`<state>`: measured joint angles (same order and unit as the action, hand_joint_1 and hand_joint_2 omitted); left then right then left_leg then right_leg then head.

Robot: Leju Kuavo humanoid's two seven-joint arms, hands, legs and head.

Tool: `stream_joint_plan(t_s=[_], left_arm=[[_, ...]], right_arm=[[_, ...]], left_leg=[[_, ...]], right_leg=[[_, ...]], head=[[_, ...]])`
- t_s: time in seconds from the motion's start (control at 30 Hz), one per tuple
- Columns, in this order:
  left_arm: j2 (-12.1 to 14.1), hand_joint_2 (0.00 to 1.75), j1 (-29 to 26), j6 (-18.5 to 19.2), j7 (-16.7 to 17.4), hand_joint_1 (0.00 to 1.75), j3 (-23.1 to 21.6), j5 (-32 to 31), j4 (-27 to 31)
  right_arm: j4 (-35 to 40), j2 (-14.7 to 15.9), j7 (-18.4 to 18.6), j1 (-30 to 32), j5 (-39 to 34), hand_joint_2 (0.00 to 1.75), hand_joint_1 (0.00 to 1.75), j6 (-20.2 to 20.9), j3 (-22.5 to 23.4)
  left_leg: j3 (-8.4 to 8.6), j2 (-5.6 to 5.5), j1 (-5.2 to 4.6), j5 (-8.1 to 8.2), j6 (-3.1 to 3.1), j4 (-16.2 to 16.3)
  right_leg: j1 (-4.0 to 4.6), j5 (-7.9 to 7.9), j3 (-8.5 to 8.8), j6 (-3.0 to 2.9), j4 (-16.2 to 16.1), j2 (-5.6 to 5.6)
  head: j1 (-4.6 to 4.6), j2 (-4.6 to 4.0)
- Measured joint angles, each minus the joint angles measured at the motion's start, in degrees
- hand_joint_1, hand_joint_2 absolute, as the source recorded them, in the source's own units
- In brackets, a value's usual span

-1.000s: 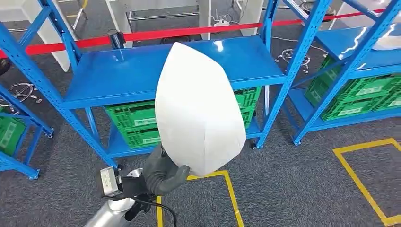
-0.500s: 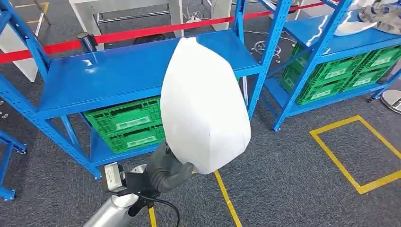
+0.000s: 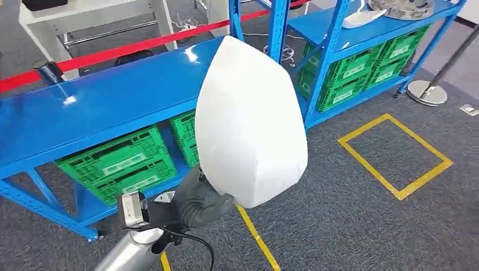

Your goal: Take the parts from the cabinet and place them on the table.

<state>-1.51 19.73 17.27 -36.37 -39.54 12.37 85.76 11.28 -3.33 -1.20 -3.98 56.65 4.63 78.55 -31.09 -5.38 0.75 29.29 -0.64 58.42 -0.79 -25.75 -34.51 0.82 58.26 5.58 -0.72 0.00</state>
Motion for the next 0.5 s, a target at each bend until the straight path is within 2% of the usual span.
stream_joint_plan(t_s=[0.03,0.1,0.13,0.17,0.2,0.23,0.27,0.3,0.33,0.37,0.4,0.43,0.47,0.5], left_arm=[[0.2,1.75,-0.5,-0.1,0.0,1.75,0.1,-0.3,0.4],[0.7,1.75,-1.2,-0.3,0.2,1.75,0.5,-1.0,1.3],[0.9,1.75,-1.4,-0.3,0.3,1.75,0.7,-1.0,1.8],[1.0,1.75,-1.7,-0.3,0.3,1.75,0.8,-1.1,2.2],[1.3,1.75,-2.0,-0.3,0.3,1.75,1.1,-1.4,2.7],[1.5,1.75,-2.5,-0.3,0.3,1.75,1.4,-1.7,3.0],[2.0,1.75,-3.1,-0.3,0.3,1.75,1.7,-1.8,3.2],[2.3,1.75,-3.6,-0.2,0.3,1.75,1.9,-1.8,3.3],[2.4,1.75,-3.9,-0.2,0.3,1.75,2.1,-1.8,3.5],[2.6,1.75,-4.2,-0.1,0.3,1.75,2.1,-1.8,3.7],[2.7,1.75,-4.3,-0.1,0.3,1.75,2.2,-1.8,4.0],[2.8,1.75,-4.4,-0.1,0.3,1.75,2.2,-1.8,4.2],[2.8,1.75,-4.6,-0.1,0.2,1.75,2.3,-1.7,4.4],[2.8,1.75,-4.7,-0.3,0.0,1.75,2.5,-1.7,4.7]], right_arm=[[0.0,0.5,0.1,0.0,0.0,0.0,0.0,-0.1,0.1],[0.0,1.3,0.5,0.4,0.5,0.0,0.0,-0.2,0.2],[0.1,1.9,0.6,0.6,0.9,0.0,0.0,-0.2,0.3],[0.1,2.4,0.7,0.8,1.1,0.0,0.0,-0.2,0.3],[0.1,2.6,0.7,0.7,1.4,0.0,0.0,-0.1,0.3],[0.1,3.0,0.7,0.5,1.4,0.0,0.0,-0.1,0.3],[0.1,3.3,0.7,0.3,1.4,0.0,0.0,-0.1,0.3],[0.1,3.3,0.7,0.3,1.5,0.0,0.0,0.0,0.3],[0.1,3.4,0.8,0.4,1.6,0.0,0.0,0.0,0.3],[0.1,3.4,0.9,0.5,1.6,0.0,0.0,0.0,0.3],[0.1,3.5,1.0,0.6,1.9,0.0,0.0,0.1,0.3],[0.1,3.6,1.1,0.7,2.1,0.0,0.0,0.1,0.3],[0.1,3.8,1.3,0.6,2.2,0.0,0.0,0.1,0.3],[0.1,4.0,1.6,0.5,2.3,0.0,0.0,0.1,0.2]], left_leg=[[-0.06,0.65,0.03,-0.14,-0.01,-0.1],[-0.2,1.58,-0.64,-0.21,0.82,-0.1],[0.12,2.33,-0.22,-0.58,1.35,-0.5],[0.25,3.11,-0.1,-0.81,1.7,-0.8],[0.24,3.73,-0.08,-0.85,1.98,-0.8],[0.21,4.56,-0.19,-0.8,2.06,-0.8],[0.18,5.6,-0.33,-0.72,2.19,-0.8],[0.13,6.49,-0.39,-0.68,2.24,-0.7],[0.09,7.26,-0.39,-0.62,2.28,-0.7],[0.11,7.9,-0.39,-0.55,2.21,-0.6],[0.15,8.53,-0.39,-0.46,2.16,-0.6],[0.24,9.15,-0.38,-0.32,2.01,-0.5],[0.39,9.69,-0.42,-0.14,1.79,-0.4],[0.35,10.1,-0.91,0.09,1.43,-0.3]], right_leg=[[-0.25,0.18,-0.38,0.46,-0.1,0.62],[-0.63,0.55,-0.67,1.5,-0.5,1.74],[-0.62,0.7,-0.77,1.96,-0.6,2.48],[-0.62,0.24,-0.94,1.95,0.3,0.5],[-0.25,-1.39,-2.12,2.01,2.5,-2.28],[-0.17,-3.79,-4.21,2.23,6.8,-3.9],[-0.18,-6.27,-6.83,2.41,12.3,-4.71],[-0.21,-7.61,-8.77,2.56,16.4,-4.94],[-0.24,-7.65,-9.45,2.6,17.9,-5.06],[-0.26,-6.52,-8.7,2.61,16.6,-5.22],[-0.28,-4.39,-6.54,2.57,12.8,-5.49],[-0.26,-2.03,-3.31,2.44,7.0,-6.21],[-0.2,-0.3,0.07,2.26,1.4,-7.97],[0.27,-0.97,0.51,1.64,0.4,-9.01]], head=[[-0.02,0.0],[-0.02,0.0],[-0.06,0.0],[-0.04,0.0],[0.48,0.0],[0.79,0.0],[0.81,0.0],[0.83,0.0],[0.83,0.0],[0.85,0.0],[0.88,0.0],[0.88,0.0],[0.92,0.0],[0.94,0.0]])
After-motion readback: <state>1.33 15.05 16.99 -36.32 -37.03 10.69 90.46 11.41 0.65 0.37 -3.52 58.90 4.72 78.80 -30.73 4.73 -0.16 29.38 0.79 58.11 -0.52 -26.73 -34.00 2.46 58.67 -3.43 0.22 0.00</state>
